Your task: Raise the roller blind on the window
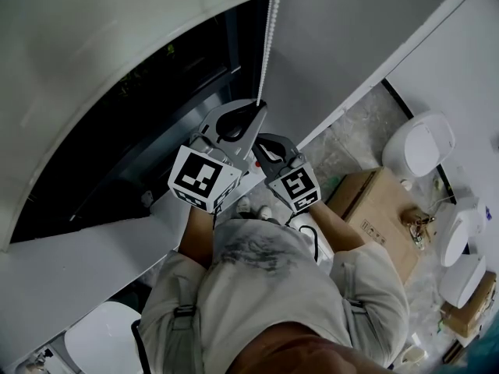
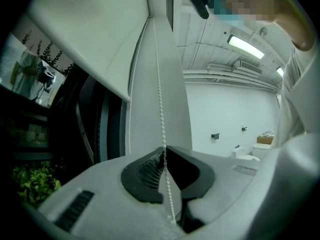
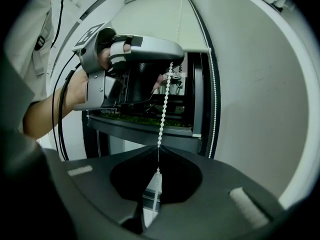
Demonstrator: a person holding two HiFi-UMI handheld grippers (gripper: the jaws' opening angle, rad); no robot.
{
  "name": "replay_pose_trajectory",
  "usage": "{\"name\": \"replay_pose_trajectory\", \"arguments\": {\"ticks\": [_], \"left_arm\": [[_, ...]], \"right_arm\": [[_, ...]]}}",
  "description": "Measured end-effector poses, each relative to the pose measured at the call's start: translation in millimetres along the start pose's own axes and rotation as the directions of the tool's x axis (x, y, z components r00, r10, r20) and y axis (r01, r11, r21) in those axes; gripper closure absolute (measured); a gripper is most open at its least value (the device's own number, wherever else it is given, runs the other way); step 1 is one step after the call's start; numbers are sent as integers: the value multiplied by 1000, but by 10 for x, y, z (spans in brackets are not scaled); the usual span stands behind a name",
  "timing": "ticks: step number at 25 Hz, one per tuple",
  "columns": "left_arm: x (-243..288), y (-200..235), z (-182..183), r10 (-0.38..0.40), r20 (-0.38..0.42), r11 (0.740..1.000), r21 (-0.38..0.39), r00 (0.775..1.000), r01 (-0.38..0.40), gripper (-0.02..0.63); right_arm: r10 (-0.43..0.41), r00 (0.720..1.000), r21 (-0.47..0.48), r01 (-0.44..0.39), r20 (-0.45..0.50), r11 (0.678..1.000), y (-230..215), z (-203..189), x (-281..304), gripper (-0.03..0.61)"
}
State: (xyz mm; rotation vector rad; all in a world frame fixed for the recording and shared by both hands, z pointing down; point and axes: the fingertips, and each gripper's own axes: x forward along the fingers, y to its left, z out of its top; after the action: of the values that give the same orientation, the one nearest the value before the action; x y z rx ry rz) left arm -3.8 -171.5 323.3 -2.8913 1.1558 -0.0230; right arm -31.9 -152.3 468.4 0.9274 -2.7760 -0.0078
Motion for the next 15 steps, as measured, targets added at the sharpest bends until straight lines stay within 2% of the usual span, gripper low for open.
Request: {"name": "replay_pose_trajectory", "arguments": {"ticks": [15], "left_arm": [[-85, -14, -399, 6, -54, 998, -57, 999, -9, 591]], "right_arm": [[33, 998, 31, -32, -49, 999, 163, -361, 92, 568]]}}
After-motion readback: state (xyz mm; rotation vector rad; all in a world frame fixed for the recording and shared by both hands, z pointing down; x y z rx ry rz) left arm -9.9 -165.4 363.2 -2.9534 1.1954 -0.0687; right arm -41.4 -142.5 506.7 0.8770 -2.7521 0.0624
